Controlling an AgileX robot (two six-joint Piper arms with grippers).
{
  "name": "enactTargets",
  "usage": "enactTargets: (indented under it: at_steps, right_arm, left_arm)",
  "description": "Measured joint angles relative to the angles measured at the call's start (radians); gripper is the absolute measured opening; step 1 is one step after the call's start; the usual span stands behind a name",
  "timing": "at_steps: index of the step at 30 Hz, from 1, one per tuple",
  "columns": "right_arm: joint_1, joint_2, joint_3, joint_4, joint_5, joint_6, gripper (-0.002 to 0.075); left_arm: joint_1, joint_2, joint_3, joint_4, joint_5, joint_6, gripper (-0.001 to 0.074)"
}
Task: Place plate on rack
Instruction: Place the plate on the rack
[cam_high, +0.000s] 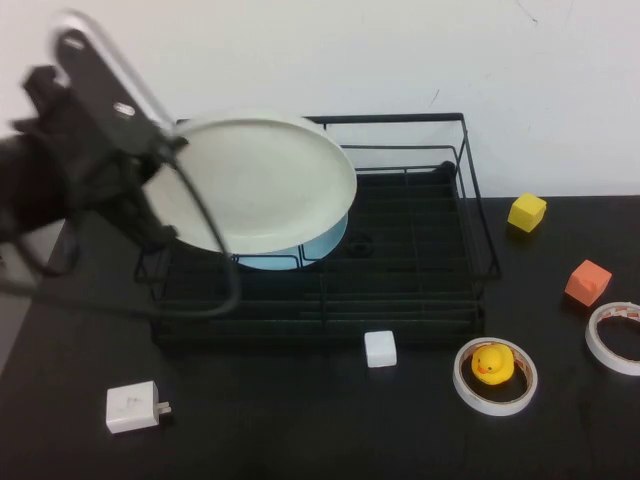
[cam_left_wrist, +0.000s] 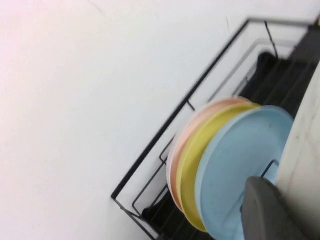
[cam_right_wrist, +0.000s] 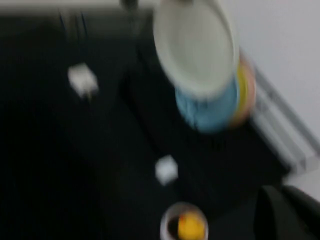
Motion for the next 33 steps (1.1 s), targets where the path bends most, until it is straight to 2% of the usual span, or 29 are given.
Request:
enactTargets:
  at_steps: [4,9,18,24,33]
  right_arm:
    - [0.000,-0.032,0.085,-0.161,0.099,0.143,-0.0001]
    - [0.000,-0.099,0.248,-0.184,0.084,0.215,-0.0002]
    - [0.000,-0.148,0.443,-0.188,0.023,0.285,-0.0002]
    - [0.000,-0.148,0.467,-0.188,0.006,0.295,-0.0002]
    - [0.000,-0.148,0.467,-0.195,-0.026,0.300,-0.0002]
  left_arm:
    - [-0.088,0.114,0.000,-0.018,-0.215,0.094,0.0038]
    - [-0.158,0.239,0.000,-0.021,-0.387,0.204,0.0038]
    - [-0.169,0.316,-0.059,-0.003,-0.424,0.213,0.0024]
    - [-0.169,0.316,-0.147,-0.003,-0.440,0.204,0.0007]
    - [-0.169,0.351,-0.167,0.012,-0.425,0.213,0.0005]
